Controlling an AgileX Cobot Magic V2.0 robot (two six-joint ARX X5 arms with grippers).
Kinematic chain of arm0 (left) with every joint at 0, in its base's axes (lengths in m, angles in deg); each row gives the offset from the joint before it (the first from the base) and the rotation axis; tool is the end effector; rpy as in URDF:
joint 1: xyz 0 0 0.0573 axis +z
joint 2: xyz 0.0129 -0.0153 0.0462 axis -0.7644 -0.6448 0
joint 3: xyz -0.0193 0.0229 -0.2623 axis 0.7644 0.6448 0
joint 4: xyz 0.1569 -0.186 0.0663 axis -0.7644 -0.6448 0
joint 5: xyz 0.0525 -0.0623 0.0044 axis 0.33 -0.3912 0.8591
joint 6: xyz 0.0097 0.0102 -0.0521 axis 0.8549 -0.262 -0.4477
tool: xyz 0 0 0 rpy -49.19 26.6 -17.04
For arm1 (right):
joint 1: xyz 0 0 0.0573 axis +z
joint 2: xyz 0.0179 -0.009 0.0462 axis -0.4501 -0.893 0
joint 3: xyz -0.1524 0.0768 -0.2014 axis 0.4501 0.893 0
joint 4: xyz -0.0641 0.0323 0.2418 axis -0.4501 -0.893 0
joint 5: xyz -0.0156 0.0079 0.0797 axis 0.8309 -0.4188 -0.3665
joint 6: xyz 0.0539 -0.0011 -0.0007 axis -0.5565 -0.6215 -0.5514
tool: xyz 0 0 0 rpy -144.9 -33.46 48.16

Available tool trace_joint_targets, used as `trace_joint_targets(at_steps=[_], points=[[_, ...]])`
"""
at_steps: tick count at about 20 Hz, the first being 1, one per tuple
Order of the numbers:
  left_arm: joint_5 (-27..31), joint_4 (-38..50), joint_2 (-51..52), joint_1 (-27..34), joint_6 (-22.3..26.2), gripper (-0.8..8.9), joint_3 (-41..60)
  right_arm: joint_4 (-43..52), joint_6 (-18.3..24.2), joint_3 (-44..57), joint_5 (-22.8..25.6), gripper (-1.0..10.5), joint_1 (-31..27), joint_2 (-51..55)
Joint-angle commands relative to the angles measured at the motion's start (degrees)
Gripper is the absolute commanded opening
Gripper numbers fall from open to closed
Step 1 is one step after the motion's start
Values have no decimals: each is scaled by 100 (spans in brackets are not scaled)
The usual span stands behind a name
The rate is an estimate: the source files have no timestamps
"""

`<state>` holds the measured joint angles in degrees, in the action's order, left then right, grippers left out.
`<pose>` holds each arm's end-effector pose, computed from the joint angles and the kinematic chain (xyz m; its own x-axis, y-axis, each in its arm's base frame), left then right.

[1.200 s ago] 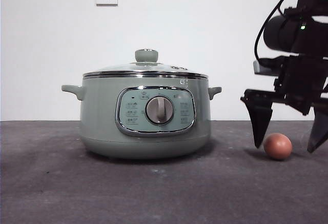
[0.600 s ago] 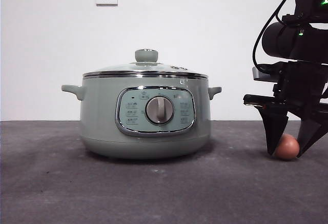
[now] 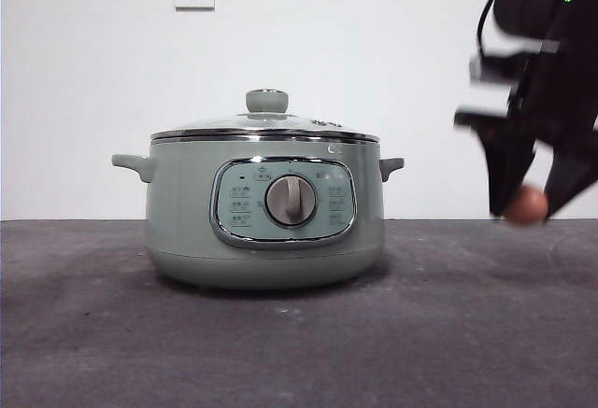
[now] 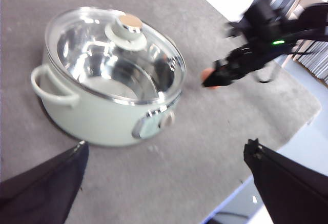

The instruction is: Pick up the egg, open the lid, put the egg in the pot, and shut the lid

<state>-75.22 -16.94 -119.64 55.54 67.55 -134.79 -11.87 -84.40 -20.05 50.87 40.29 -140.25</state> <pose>0.0999 -0.0111 0.3395 0.6516 -0.6609 -0.3724 0.5577 0.7501 -0.3553 0.3016 0.0741 0.2213 0.4209 0.1514 -0.8944 -0.2022 0.9768 0.0702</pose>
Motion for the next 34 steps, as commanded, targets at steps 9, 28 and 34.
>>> trace_joint_targets(at_steps=[9,28,34], points=[[1438,2662,-1742,-1788,-1314,628,-341,-702,356,-4,-17,-13,4,2747],[3901,2752,-6159,-3355,-179,602,-2938,-1237,354,-4,-175,-13,4,3611],[3915,2745,-6159,-3414,-179,372,-2938,-1233,354,-4,-175,-13,4,3611]])
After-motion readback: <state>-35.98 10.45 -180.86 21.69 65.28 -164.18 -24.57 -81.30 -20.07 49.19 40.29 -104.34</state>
